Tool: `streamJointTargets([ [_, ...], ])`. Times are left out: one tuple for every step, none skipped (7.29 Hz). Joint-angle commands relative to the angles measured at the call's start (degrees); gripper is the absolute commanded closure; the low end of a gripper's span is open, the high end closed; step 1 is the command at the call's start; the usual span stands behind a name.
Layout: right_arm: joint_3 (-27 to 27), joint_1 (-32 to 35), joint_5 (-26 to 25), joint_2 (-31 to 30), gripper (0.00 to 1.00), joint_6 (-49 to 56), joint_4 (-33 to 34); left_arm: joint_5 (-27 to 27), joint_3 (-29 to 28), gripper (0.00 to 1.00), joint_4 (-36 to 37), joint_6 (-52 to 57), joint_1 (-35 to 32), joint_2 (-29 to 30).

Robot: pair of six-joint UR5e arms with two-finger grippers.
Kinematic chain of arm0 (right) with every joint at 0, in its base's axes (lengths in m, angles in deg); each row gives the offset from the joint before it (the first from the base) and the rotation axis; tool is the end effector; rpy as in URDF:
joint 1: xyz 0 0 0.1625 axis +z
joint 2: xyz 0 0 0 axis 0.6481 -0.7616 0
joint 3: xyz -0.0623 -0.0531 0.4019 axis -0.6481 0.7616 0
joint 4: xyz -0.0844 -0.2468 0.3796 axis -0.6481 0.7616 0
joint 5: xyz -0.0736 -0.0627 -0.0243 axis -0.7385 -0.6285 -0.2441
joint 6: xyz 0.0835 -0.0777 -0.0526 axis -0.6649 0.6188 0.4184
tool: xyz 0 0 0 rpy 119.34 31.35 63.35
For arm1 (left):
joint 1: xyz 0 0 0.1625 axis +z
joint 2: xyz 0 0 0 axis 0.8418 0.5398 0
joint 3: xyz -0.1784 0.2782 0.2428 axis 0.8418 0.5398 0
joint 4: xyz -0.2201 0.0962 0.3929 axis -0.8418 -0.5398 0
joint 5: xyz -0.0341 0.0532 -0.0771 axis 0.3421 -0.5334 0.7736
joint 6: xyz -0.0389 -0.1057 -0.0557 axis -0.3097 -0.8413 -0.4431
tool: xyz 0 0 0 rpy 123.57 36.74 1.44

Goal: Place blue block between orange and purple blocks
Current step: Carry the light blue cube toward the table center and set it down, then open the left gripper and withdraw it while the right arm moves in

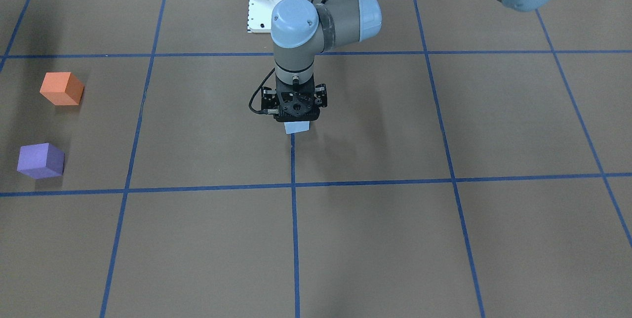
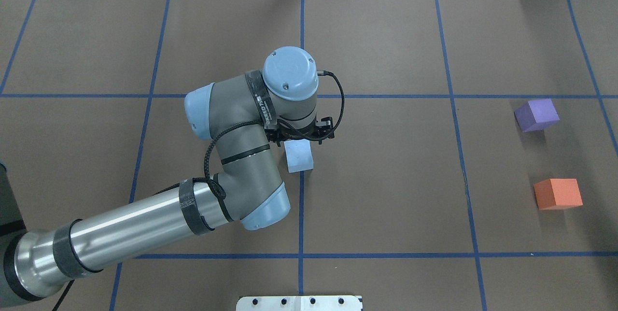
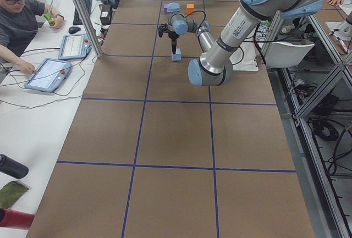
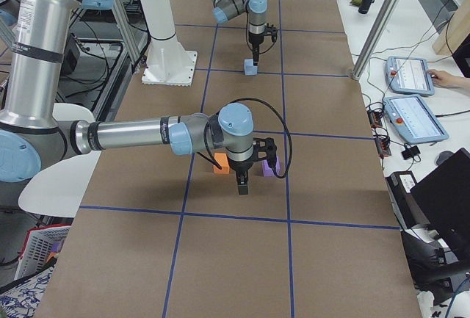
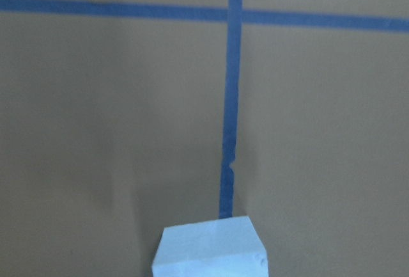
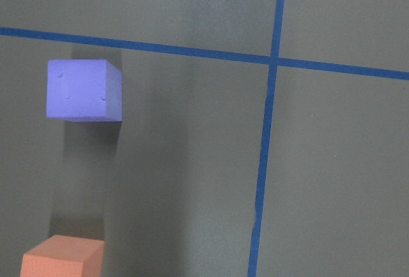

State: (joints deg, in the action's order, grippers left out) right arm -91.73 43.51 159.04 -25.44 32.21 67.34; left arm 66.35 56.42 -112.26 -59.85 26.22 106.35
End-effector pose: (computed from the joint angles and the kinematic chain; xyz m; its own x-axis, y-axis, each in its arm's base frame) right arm -0.0018 -0.4592 0.5742 0.7123 -0.1076 0.6935 0.0134 0.9901 0.1399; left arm 0.6276 -0.4825 0.1095 0.6669 -0.0532 -0.7433 0.0616 0.9980 -0.0162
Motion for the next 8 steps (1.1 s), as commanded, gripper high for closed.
streamJointTargets([
  [-0.31, -1.19, 3.00, 1.71, 0.00, -3.09, -2.98, 7.37, 10.37, 0.00, 10.78, 10.10, -7.79, -3.66],
  [-0.83, -5.11, 2.31, 1.80, 0.00, -7.90, -8.49, 8.01, 17.66, 0.00, 15.89, 17.40, -11.04, -8.82],
  [-1.18, -9.07, 2.31, 4.15, 0.00, -14.56, -10.81, 8.80, 24.08, 0.00, 18.47, 25.74, -14.64, -15.83],
  [-1.80, -13.37, 2.22, 7.74, 0.00, -22.64, -10.83, 11.77, 27.63, 0.00, 18.49, 34.96, -19.90, -23.12],
  [-2.06, -18.20, 0.65, 12.21, 0.00, -30.20, -10.74, 15.63, 28.79, 0.00, 18.41, 47.06, -26.74, -29.90],
  [-2.07, -23.47, -2.32, 16.70, 0.00, -37.50, -10.48, 17.75, 28.37, 0.00, 18.23, 59.88, -33.51, -35.79],
  [-1.98, -29.26, -6.09, 21.79, 0.00, -44.18, -8.91, 18.38, 26.10, 0.00, 17.97, 69.84, -40.10, -40.20],
  [-1.98, -34.54, -9.70, 28.19, 0.00, -49.04, -2.98, 18.74, 22.25, 0.00, 17.62, 78.99, -46.78, -43.47],
])
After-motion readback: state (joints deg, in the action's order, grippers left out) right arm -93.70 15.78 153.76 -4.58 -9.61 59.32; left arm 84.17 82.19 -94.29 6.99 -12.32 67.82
